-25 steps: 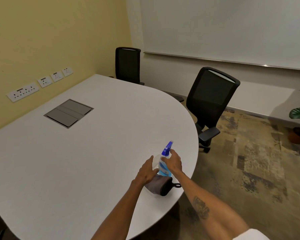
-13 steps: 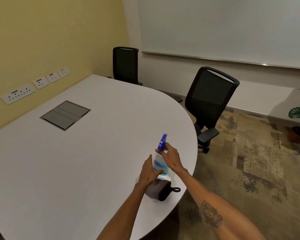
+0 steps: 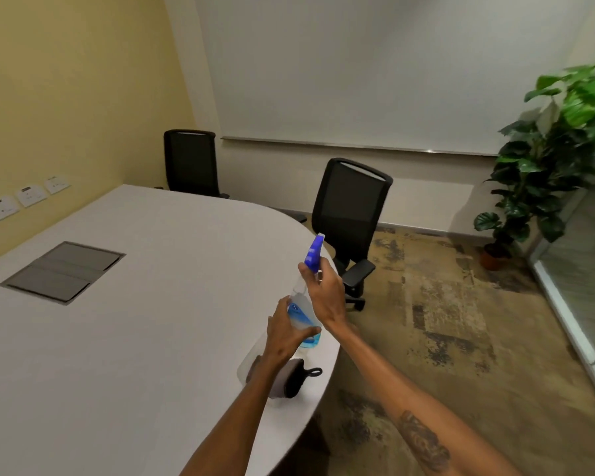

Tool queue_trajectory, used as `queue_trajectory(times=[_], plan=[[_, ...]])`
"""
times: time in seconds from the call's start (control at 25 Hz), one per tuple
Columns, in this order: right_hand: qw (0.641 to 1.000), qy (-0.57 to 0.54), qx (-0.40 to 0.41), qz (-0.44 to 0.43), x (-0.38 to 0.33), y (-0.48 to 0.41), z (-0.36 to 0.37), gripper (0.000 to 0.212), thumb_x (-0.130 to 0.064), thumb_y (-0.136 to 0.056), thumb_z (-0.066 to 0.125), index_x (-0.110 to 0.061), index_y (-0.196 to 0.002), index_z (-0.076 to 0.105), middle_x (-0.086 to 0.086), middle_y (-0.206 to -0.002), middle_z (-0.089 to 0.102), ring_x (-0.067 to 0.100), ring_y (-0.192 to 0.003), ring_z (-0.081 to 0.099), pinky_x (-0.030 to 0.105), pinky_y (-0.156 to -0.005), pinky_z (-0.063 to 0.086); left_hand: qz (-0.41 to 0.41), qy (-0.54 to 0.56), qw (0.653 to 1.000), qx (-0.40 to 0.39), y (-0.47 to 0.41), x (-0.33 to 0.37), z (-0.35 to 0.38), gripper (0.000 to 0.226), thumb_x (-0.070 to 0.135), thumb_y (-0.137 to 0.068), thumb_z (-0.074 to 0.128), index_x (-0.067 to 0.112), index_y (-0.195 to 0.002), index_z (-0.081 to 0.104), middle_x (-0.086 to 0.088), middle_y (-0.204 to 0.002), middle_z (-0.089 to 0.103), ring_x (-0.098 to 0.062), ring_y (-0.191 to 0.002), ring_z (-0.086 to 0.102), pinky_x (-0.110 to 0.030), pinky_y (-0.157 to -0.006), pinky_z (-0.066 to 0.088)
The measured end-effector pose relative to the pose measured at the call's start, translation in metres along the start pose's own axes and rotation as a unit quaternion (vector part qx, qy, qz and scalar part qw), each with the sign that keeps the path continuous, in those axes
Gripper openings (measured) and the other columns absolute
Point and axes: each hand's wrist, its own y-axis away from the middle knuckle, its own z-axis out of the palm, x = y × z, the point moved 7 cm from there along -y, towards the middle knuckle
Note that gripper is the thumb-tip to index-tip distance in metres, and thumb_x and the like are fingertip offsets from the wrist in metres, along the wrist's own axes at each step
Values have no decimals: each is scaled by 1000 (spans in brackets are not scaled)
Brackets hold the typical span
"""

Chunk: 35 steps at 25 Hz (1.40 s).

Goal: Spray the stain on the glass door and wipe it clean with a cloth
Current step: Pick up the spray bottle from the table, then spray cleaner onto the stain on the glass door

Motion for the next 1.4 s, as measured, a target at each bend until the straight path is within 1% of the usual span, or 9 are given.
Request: queue_trajectory(times=[0.08,0.2,0.32,0.44,0.6,0.8,1.0,1.16,1.4], plan=[[999,20,37,-16,-12,18,-29,30,-35,-98,60,-11,-115,58,-5,-90,61,6,-74,61,13,-71,49,8,20,999,-47,16,14,14,106,81,-53,77,13,-130,49,-8,-125,62,-23,-112,64,-45,-102,53],[993,59,101,-22,-28,54,-80,33,-41,-98,57,-13,-115,59,-4,-86,63,5,-70,62,12,-66,49,92,-2,992,-87,76,77,26,63,48,-71,84,17,-117,55,7,-109,66,1,-94,68,-10,-76,54],[980,95,169,-32,-51,95,-136,42,-55,-96,52,-18,-115,57,-2,-83,65,7,-67,63,15,-62,51,154,1,976,-155,124,114,55,52,45,-75,82,17,-112,59,4,-109,71,-7,-95,72,-20,-81,60],[966,123,227,-20,-77,137,-193,35,-44,-97,58,-18,-119,53,-4,-88,67,2,-66,61,8,-56,45,192,3,960,-205,165,145,90,61,56,-68,80,16,-110,61,3,-104,73,-11,-91,73,-33,-83,62],[934,184,308,-3,-104,188,-274,31,-49,-97,54,-23,-113,48,-7,-85,67,10,-67,64,24,-57,49,235,19,934,-270,223,190,146,51,45,-69,83,19,-109,63,4,-103,74,-5,-90,73,-26,-81,61],[883,218,415,32,-136,266,-388,30,-49,-95,57,-25,-102,41,-8,-75,59,4,-59,55,18,-55,39,293,23,888,-353,308,249,235,40,28,-76,84,18,-109,63,15,-93,71,9,-80,69,-10,-68,54],[816,265,509,68,-171,361,-501,27,-53,-93,55,-29,-94,44,-5,-79,58,17,-67,58,33,-66,47,310,44,835,-453,413,293,329,47,22,-72,88,10,-110,64,1,-99,77,-12,-91,74,-25,-79,60],[747,312,581,88,-202,451,-590,24,-48,-91,57,-28,-82,48,-2,-89,52,23,-72,56,41,-72,51,329,69,790,-513,518,323,399,45,19,-72,88,12,-110,66,2,-95,78,-10,-87,75,-21,-73,58],[726,235,642,80,-236,601,-718,21,-40,-86,61,-25,-82,48,7,-77,61,24,-68,63,53,-72,57,371,75,725,-576,704,360,496,44,27,-72,88,14,-106,63,11,-91,74,0,-80,72,-13,-62,55]])
